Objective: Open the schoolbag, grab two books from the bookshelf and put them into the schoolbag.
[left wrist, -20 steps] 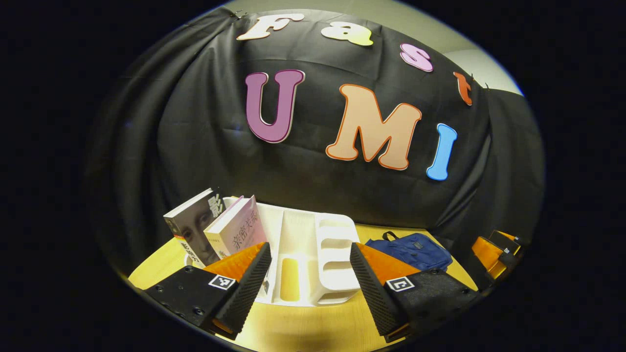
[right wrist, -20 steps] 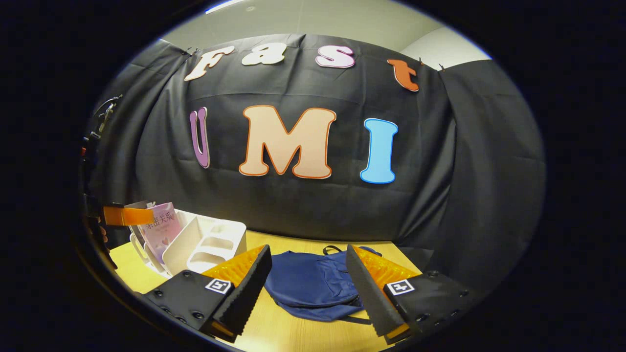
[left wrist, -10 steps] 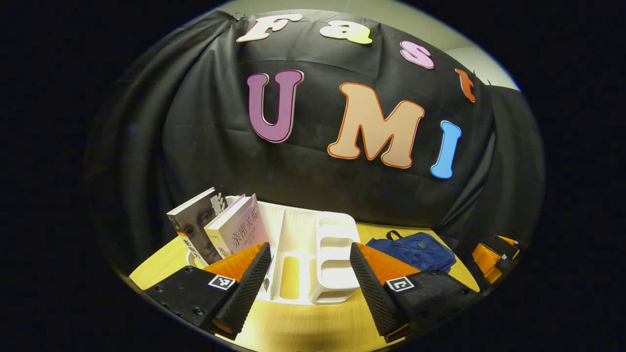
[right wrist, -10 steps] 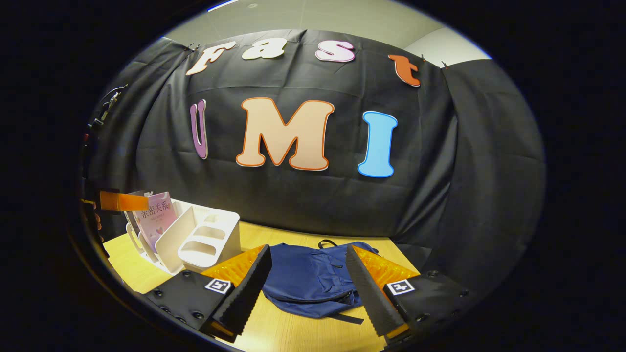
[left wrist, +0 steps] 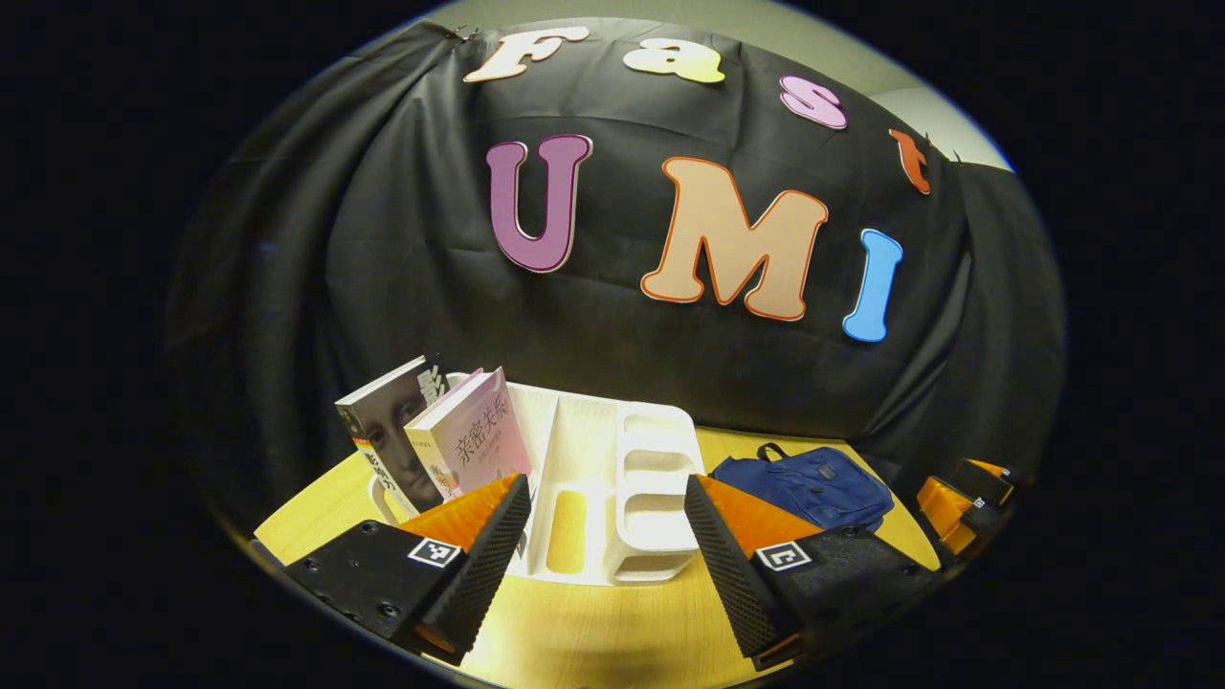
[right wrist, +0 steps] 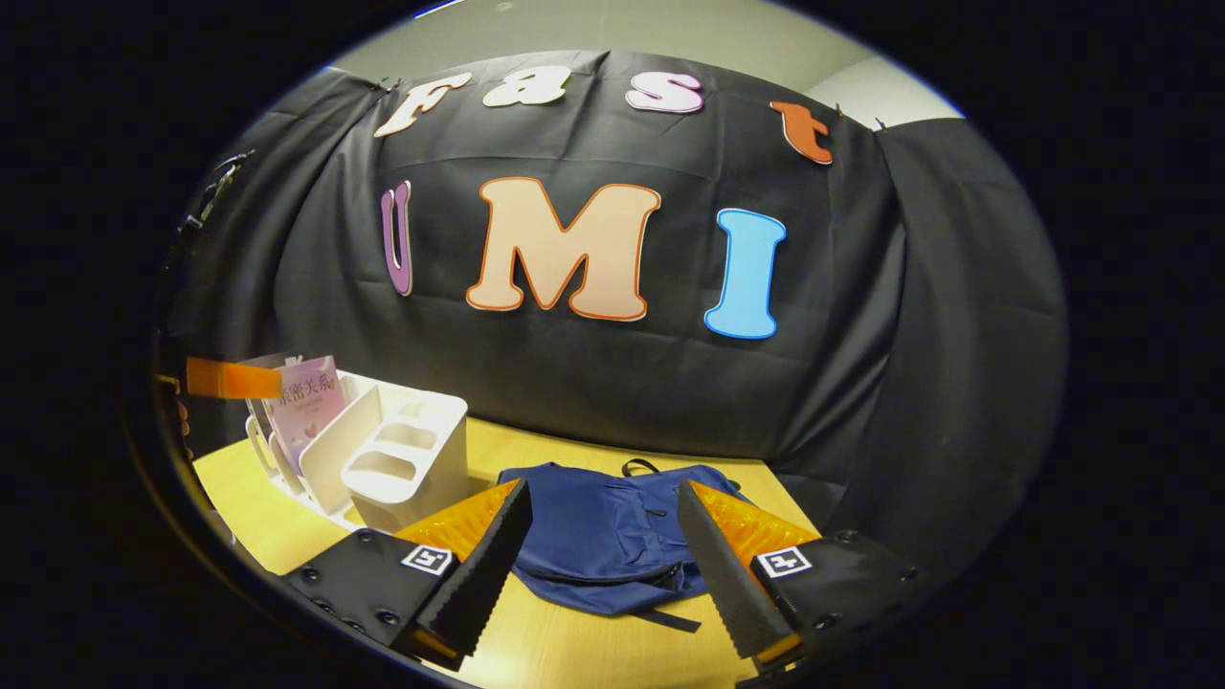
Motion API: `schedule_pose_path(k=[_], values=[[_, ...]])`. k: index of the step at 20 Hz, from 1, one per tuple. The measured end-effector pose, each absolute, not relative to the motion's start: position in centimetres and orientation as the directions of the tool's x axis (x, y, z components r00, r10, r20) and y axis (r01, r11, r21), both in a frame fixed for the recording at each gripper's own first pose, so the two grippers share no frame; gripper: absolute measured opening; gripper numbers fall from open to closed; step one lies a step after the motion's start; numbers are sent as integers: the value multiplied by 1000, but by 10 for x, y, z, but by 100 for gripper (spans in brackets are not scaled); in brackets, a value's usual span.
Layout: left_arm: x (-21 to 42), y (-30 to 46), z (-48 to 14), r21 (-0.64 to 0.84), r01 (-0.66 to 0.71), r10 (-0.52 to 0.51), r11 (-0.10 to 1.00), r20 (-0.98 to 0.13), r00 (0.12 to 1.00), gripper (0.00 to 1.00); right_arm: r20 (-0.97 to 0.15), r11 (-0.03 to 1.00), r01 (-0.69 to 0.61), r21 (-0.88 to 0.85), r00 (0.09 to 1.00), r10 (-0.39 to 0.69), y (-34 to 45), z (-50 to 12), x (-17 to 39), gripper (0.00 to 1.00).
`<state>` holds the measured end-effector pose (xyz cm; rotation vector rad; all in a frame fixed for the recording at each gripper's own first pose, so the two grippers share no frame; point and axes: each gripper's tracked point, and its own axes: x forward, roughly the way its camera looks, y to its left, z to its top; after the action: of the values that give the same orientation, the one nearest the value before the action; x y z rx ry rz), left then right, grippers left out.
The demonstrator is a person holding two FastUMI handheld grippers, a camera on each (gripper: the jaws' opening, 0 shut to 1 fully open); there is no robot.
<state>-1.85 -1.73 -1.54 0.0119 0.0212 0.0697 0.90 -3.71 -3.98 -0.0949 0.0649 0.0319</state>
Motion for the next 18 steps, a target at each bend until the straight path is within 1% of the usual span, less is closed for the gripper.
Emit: schedule_pose_path(k=[1,3,6,8,9,10,11,12,16,18], values=[[-20,-16,-17,12,-74,74,997,-24,997,95,-72,990,-23,-136,997,14,-40,-45,10,94],[-23,-12,-19,8,-87,87,996,-31,996,95,-70,968,-6,-250,997,-12,-46,-56,14,100],[-27,-4,-22,11,-117,118,993,-39,992,95,-72,915,-9,-403,997,-22,-47,-79,23,100],[-30,4,-23,14,-143,143,990,-45,989,95,-77,875,-11,-483,997,-30,-46,-95,27,95],[-32,6,-24,15,-154,155,988,-50,987,95,-79,855,-11,-518,996,-35,-46,-101,29,98],[-35,10,-25,15,-167,167,986,-52,985,95,-76,830,-9,-558,996,-41,-47,-109,30,98],[-37,13,-24,14,-179,179,984,-51,983,91,-74,800,-9,-600,996,-44,-47,-117,31,98],[-40,17,-25,13,-191,191,982,-51,980,95,-74,765,-14,-643,996,-44,-46,-125,33,98],[-48,32,-26,14,-240,240,971,-54,969,94,-81,616,-52,-786,997,-20,-37,-158,47,98],[-50,38,-26,2,-258,258,966,-57,965,94,-122,568,-103,-817,993,4,-31,-178,56,98]])
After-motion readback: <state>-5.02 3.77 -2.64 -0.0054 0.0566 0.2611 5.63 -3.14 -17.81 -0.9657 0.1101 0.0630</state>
